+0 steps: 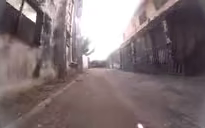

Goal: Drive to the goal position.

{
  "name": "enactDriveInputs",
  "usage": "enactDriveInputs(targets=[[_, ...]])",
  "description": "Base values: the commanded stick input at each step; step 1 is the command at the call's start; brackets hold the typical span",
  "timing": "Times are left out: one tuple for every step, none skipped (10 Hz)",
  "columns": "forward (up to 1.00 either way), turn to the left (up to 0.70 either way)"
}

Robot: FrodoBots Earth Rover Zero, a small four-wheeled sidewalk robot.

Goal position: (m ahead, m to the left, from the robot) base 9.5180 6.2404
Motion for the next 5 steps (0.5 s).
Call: enactDriveInputs(targets=[[1.0, 0.01], [1.0, 0.01], [1.0, 0.01], [1.0, 0.01], [1.0, 0.01]])
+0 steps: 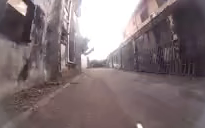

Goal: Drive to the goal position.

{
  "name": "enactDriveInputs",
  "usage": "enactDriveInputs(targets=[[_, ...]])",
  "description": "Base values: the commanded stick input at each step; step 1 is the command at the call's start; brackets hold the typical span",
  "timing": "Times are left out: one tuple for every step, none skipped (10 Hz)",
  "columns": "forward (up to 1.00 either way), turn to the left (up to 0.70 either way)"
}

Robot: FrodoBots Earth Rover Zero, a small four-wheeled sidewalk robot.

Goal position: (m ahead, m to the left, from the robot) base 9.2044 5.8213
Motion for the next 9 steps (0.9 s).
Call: enactDriveInputs(targets=[[1.0, 0.01], [1.0, 0.01], [1.0, 0.01], [1.0, 0.01], [1.0, 0.01], [1.0, 0.01], [1.0, 0.01], [1.0, 0.01], [1.0, 0.22]])
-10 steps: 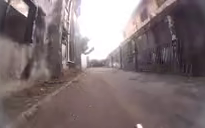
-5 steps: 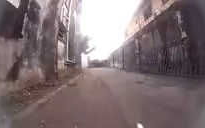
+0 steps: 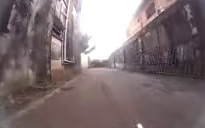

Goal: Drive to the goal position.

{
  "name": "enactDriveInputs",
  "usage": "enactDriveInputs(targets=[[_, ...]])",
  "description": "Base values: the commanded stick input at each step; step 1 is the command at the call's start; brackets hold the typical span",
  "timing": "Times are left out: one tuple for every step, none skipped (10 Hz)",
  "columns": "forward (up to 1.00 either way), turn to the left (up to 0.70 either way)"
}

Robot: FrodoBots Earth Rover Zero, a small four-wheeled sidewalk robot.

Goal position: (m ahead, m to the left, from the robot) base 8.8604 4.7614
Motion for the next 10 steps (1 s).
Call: enactDriveInputs(targets=[[1.0, 0.38], [1.0, 0.18], [1.0, 0.01], [1.0, 0.01], [1.0, 0.01], [1.0, 0.01], [1.0, 0.01], [1.0, 0.01], [1.0, 0.01], [1.0, 0.01]])
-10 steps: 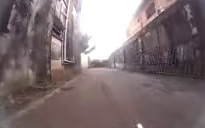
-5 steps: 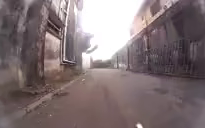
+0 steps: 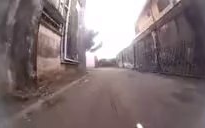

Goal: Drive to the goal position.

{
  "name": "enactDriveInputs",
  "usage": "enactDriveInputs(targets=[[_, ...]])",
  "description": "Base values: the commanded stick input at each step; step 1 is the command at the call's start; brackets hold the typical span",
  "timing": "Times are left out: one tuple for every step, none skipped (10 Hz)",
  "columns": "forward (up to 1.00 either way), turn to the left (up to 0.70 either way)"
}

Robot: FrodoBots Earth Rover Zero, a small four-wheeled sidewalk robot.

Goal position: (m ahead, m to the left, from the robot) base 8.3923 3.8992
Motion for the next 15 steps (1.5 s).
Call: enactDriveInputs(targets=[[1.0, 0.01], [1.0, 0.01], [1.0, 0.01], [1.0, 0.01], [1.0, 0.01], [1.0, 0.01], [1.0, -0.11], [1.0, -0.33], [1.0, -0.39], [1.0, 0.01], [1.0, 0.01], [1.0, 0.01], [1.0, 0.01], [1.0, 0.01], [1.0, 0.01]])
